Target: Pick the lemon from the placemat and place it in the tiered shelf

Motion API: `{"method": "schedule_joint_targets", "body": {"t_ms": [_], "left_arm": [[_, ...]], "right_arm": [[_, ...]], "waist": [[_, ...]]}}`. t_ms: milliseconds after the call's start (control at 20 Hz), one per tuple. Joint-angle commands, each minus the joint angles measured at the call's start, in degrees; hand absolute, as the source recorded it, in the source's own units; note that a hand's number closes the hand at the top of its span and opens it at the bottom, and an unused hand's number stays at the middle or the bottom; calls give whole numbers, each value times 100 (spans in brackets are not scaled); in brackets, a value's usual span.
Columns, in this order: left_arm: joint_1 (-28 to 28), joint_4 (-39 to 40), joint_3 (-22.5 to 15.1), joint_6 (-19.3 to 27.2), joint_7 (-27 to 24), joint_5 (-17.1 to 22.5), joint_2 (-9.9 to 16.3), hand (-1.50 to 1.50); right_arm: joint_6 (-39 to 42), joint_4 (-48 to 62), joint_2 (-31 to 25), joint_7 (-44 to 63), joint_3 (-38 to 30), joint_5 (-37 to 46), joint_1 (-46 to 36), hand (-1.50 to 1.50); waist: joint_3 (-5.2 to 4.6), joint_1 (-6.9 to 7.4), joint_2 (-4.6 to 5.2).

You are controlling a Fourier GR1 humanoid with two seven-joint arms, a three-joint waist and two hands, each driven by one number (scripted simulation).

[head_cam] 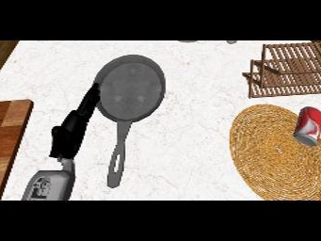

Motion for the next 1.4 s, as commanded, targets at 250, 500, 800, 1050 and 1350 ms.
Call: {"method": "schedule_joint_targets", "body": {"t_ms": [250,500,800,1050,1350], "left_arm": [[-197,150,-9,38,-37,-91,-10,0],[-135,126,143,-67,79,80,82,0],[-185,32,114,-127,145,96,82,0],[189,185,155,-97,-349,41,134,0],[28,12,17,156,116,-114,-81,0]], "right_arm": [[-291,2007,-488,-1265,-322,-586,-762,150],[-1094,2208,-808,-348,-123,436,-263,-150],[-1278,2325,-748,-467,-270,85,-63,-150],[-746,2049,-697,-267,-400,-529,-360,-150],[-41,1212,-740,-106,-523,-1210,177,-150]], "waist": [[-2,5,4],[-5,-29,0],[-2,-56,-19],[-5,-61,-30],[-6,-140,-51]]}}
